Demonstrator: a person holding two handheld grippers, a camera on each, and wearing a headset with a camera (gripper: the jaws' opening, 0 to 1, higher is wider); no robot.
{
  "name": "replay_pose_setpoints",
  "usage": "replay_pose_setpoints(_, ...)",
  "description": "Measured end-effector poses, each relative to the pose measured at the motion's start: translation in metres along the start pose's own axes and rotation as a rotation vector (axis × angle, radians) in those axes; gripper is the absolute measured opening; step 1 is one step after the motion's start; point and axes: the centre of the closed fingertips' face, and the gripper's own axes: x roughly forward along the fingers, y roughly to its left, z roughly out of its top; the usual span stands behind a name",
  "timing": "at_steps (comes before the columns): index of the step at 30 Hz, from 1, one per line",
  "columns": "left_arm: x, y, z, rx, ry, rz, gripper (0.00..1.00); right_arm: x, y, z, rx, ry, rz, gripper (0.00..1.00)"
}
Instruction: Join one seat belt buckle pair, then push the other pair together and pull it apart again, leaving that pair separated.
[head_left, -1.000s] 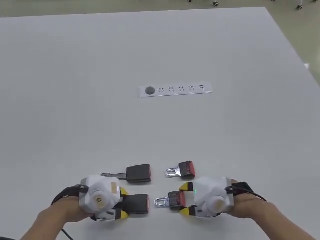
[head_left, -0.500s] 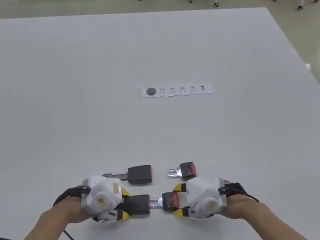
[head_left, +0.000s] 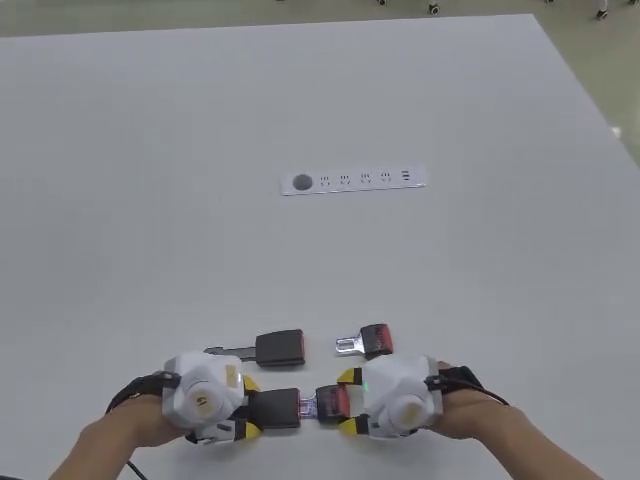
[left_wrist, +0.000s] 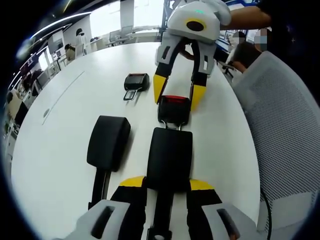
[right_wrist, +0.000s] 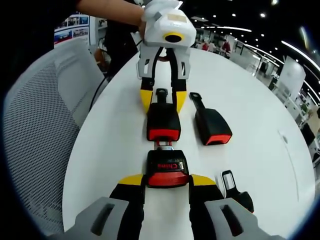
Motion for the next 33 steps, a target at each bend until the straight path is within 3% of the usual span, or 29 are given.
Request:
replay_pose_setpoints(10, 0.003, 0.004, -0.005, -0.005, -0.008, 0.008, 0.31, 0.001, -0.001, -0.001, -0.017, 0.005, -0.003, 0.3)
replay_pose_setpoints(23, 0.002, 0.002, -0.003, -0.003, -0.009, 0.013, 0.31, 0.004, 0.0, -0.003, -0.002, 0.012, -0.007, 0.29)
replay_pose_setpoints(33, 0.002, 0.002, -0.004, 0.015, 0.018, 0.003, 0.31, 0.011, -0.002, -0.005, -0.003, 0.045, 0.005, 0.29)
